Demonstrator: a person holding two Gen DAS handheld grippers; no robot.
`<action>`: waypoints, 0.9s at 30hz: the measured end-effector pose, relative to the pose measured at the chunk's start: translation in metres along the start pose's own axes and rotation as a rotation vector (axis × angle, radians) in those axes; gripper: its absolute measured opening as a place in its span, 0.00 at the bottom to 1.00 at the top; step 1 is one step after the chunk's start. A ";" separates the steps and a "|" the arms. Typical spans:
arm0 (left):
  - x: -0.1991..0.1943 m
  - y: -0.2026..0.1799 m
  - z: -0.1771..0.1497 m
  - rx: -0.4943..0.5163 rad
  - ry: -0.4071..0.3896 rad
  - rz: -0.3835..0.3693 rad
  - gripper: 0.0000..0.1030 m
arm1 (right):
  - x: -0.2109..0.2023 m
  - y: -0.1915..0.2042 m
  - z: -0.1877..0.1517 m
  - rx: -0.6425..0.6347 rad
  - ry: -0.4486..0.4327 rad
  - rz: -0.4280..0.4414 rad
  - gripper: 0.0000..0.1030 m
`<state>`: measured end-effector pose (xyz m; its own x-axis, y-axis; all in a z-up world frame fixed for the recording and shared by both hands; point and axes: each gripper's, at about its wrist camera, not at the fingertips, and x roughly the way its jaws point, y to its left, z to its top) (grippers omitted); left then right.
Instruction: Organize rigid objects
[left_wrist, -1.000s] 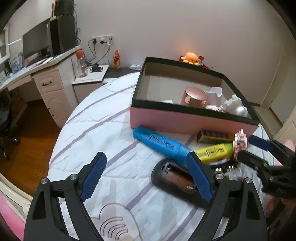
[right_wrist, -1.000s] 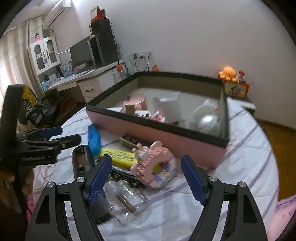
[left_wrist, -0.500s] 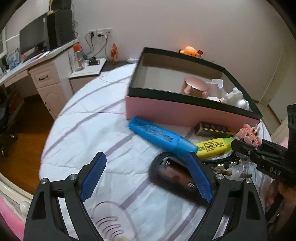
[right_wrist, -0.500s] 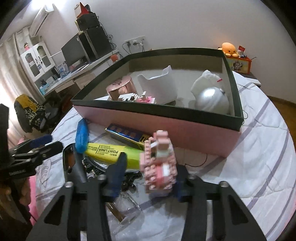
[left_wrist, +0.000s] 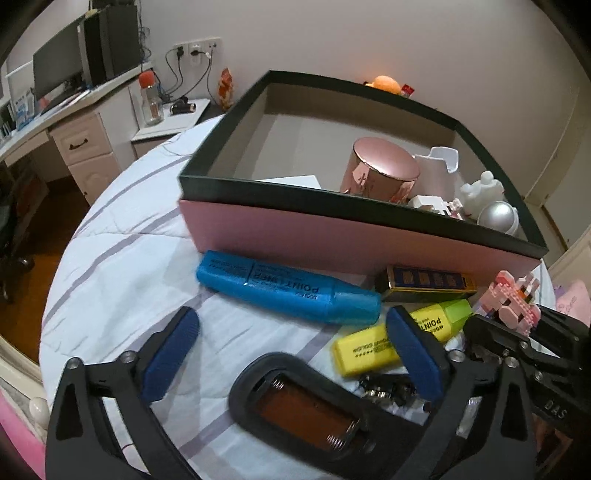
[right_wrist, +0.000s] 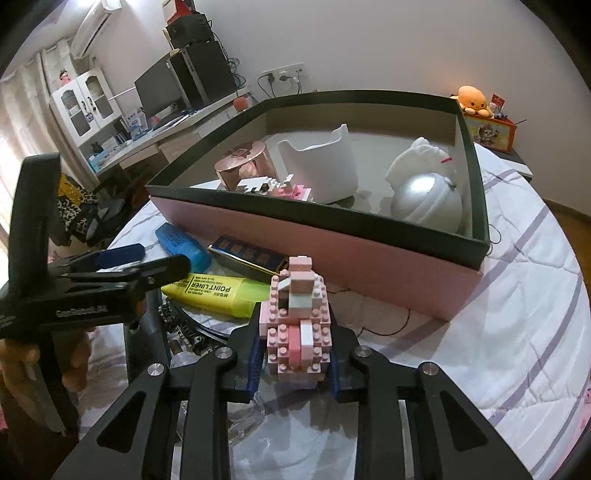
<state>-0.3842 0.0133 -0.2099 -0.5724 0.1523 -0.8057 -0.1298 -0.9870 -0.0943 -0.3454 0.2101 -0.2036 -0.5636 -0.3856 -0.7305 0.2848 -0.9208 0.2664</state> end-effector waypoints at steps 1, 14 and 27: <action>0.002 -0.001 0.001 -0.002 0.000 -0.002 1.00 | 0.000 0.000 0.000 0.000 0.000 0.004 0.27; -0.004 0.026 -0.003 0.009 -0.019 0.024 0.59 | 0.000 0.003 -0.003 -0.014 0.003 -0.004 0.27; -0.036 0.076 -0.021 -0.155 -0.035 0.061 0.74 | -0.003 0.006 -0.002 -0.022 -0.002 -0.022 0.27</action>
<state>-0.3564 -0.0680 -0.2000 -0.6040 0.0911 -0.7918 0.0304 -0.9901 -0.1371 -0.3404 0.2059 -0.2012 -0.5717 -0.3650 -0.7348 0.2893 -0.9278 0.2357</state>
